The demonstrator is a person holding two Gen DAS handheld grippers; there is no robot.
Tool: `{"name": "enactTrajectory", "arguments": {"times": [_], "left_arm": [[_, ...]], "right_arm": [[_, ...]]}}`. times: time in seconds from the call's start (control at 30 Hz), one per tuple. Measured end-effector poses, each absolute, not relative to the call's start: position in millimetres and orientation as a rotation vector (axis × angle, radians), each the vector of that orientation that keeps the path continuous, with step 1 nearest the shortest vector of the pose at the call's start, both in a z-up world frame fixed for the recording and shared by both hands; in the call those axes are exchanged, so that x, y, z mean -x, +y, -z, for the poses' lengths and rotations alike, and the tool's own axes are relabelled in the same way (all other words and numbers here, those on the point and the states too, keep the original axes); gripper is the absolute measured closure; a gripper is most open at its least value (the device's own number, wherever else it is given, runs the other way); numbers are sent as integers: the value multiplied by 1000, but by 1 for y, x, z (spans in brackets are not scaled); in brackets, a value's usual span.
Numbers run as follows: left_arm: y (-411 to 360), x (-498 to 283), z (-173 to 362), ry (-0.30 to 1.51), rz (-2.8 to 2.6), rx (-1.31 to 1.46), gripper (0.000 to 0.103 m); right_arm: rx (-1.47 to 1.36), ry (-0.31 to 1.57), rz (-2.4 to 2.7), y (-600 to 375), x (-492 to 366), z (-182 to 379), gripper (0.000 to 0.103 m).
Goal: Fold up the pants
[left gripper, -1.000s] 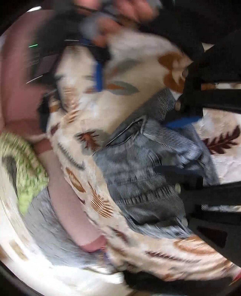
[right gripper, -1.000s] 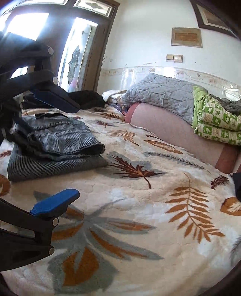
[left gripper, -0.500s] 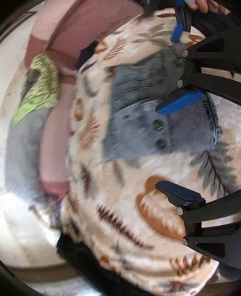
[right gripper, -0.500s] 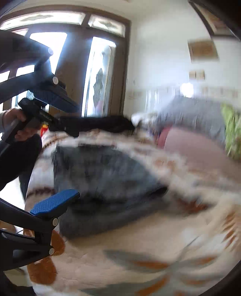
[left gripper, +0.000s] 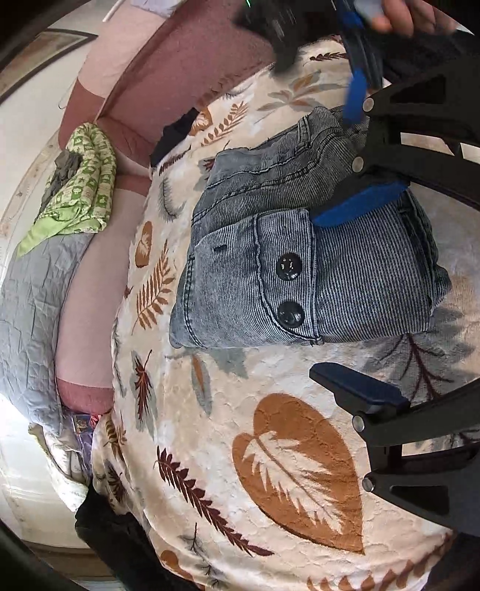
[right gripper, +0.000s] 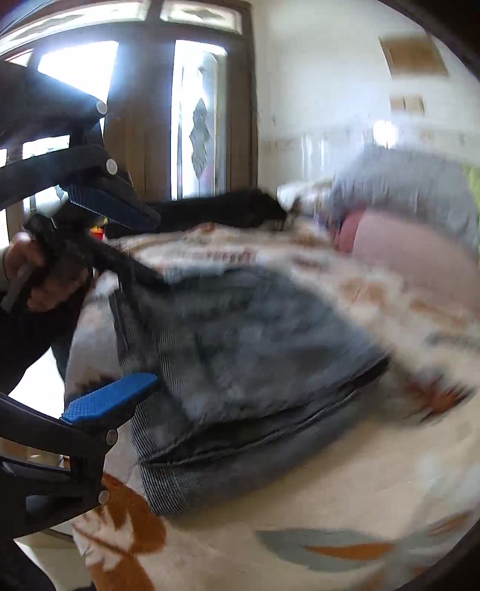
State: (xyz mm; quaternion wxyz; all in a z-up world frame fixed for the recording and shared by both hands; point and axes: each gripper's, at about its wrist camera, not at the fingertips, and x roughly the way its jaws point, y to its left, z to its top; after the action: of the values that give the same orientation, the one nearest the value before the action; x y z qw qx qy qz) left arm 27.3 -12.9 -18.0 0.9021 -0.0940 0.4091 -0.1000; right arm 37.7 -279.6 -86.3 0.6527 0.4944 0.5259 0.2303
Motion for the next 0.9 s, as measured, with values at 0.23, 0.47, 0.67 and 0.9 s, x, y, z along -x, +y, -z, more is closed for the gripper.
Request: {"name": "enactTrajectory", "arguments": {"times": [0.23,0.47,0.67,0.9], "left_arm": [[-17,-24,19,822,199,170,26],[-18,-22,19,810,184,151,26],[-18,-20,19,807,177,149,25],[-17,-13,13,782,171,138,25]], "right_arm": [[-1134,1106,-419,-290,-47,83,21],[-927,1172,-330,-285,-49,82,89],[-678,1054,-298,-272,-34,22,91],[-566,1042,-247,-271,-11,17,91]]}}
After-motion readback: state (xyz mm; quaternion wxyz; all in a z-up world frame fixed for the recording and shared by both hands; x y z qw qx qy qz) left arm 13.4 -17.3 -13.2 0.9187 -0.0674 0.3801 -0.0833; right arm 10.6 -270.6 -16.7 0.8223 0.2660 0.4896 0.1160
